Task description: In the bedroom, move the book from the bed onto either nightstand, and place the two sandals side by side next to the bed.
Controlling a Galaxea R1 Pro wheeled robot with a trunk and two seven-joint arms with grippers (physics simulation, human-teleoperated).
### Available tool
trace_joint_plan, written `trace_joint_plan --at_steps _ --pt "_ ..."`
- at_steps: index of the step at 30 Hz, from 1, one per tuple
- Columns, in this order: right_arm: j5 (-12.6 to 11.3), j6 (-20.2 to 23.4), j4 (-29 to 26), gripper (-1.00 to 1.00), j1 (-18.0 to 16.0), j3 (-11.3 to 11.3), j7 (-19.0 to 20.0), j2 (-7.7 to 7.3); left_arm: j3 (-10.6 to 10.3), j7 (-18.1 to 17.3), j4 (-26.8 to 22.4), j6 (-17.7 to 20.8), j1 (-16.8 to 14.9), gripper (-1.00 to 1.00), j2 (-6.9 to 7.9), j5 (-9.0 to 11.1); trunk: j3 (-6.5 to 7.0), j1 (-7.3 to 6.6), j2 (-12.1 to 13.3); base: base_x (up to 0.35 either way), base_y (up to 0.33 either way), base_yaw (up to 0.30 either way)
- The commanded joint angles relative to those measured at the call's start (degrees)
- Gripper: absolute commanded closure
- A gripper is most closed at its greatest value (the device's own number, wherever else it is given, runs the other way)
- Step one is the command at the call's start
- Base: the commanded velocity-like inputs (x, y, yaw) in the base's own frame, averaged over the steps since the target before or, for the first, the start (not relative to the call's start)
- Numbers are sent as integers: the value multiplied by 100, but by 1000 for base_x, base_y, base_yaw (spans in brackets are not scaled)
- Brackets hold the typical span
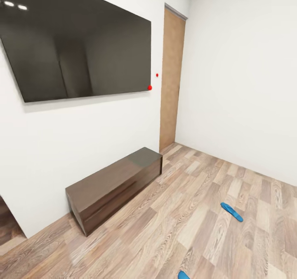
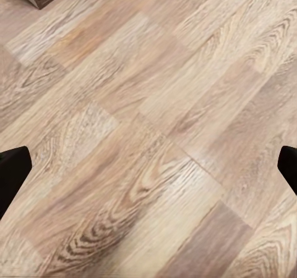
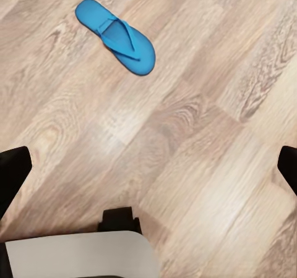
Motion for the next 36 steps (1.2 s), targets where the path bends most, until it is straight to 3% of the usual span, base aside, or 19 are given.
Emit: trace_joint_plan --at_steps 1,13,22,36 --pt "2 -19 2 -100 -3 -11 0 1 3 2 8 -19 -5 -100 -1 -1 -5 1 -3 110 -99 288" --pt "2 -19 2 -100 -1 -2 -2 1 3 2 15 -19 -6 -100 5 -2 -5 1 -3 187 -170 79" --pt "2 -19 -5 -100 0 -10 -2 -5 3 2 15 -19 -5 -100 -3 -2 -5 1 -3 31 -29 18" --pt "2 -19 -15 -100 -2 -13 -1 -16 3 2 15 -19 -5 -100 -4 -2 -5 1 -3 1 -1 264"
